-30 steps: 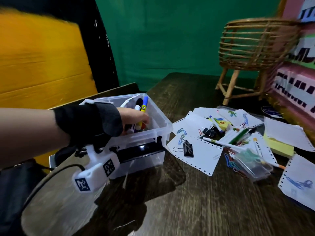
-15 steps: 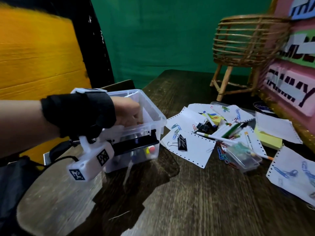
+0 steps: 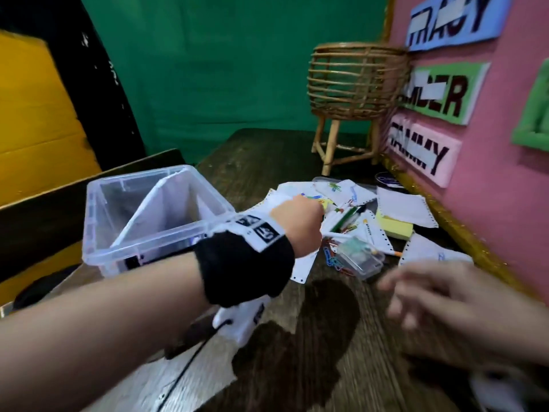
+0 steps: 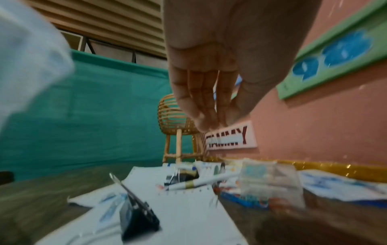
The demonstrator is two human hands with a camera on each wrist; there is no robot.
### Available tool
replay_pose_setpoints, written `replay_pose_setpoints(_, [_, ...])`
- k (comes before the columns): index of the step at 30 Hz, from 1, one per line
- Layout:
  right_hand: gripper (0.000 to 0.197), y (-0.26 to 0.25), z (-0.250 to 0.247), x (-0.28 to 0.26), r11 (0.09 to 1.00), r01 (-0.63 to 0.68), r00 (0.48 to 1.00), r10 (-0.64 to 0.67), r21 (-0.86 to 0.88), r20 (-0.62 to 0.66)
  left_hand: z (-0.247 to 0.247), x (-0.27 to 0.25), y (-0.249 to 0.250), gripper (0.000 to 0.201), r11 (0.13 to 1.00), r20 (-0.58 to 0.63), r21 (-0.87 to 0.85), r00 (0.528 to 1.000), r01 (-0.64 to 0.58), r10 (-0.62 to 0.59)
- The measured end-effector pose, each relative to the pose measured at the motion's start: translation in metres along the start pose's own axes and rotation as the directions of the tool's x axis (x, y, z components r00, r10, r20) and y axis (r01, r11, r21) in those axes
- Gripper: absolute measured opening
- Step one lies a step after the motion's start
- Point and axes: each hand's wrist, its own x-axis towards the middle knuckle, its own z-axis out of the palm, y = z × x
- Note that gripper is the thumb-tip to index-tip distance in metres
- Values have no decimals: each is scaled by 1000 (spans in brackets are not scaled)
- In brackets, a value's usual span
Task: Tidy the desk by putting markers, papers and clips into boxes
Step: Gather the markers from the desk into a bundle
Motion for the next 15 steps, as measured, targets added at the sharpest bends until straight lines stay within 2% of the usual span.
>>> replay_pose_setpoints(1, [23, 7, -7, 15, 1000, -1, 997, 2, 11, -75, 11, 8, 6, 15, 999, 63, 31, 998, -12, 10])
replay_pose_setpoints(3, [27, 25, -25, 53, 999, -50, 977, 47, -9, -210, 27, 23, 10, 26, 997, 176, 63, 983, -53, 41])
replay_pose_setpoints(6, [33, 53, -37, 90, 984, -149, 944, 113, -95, -310, 47, 40, 3, 41, 992, 275, 75, 958, -104, 79])
replay_pose_setpoints(11, [35, 71, -33, 114, 906, -303, 937, 225, -297, -268, 71, 57, -14, 55, 995, 278, -18, 955, -102, 103])
replay_pose_setpoints(15, [28, 73, -31, 122, 906, -303, 940, 233, -296, -250, 78, 70, -18, 54, 995, 291, 20, 953, -96, 87])
